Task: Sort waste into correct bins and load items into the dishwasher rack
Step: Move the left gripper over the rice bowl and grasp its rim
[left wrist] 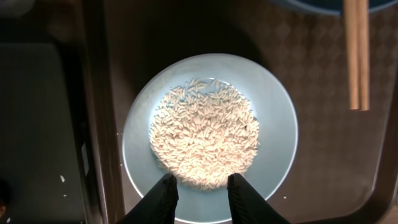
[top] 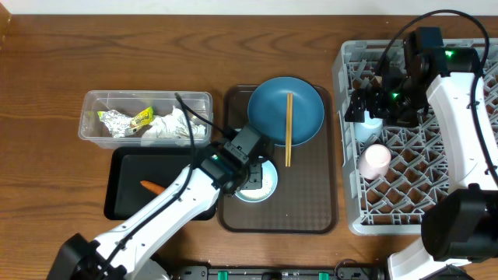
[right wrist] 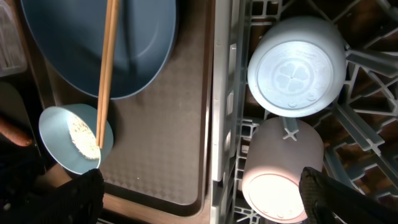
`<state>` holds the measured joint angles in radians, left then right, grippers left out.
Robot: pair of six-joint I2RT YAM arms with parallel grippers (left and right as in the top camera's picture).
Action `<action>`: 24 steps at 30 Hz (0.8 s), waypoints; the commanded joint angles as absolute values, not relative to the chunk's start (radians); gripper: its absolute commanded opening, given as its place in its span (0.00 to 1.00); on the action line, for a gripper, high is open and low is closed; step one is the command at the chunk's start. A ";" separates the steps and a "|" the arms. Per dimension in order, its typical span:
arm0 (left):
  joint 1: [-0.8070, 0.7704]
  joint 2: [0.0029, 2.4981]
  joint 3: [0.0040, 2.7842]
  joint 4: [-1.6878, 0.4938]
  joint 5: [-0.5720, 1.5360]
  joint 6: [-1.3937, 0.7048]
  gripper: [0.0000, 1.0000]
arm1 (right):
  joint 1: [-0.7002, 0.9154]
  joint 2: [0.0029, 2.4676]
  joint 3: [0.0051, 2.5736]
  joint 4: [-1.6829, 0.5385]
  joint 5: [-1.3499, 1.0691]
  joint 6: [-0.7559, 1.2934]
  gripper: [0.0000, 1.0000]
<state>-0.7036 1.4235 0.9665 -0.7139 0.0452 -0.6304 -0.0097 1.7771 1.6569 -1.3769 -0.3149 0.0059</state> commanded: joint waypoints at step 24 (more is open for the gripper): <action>-0.988 1.422 0.968 -0.639 -0.121 -0.621 0.41 | -0.006 1.784 1.674 -1.380 -0.321 0.002 0.99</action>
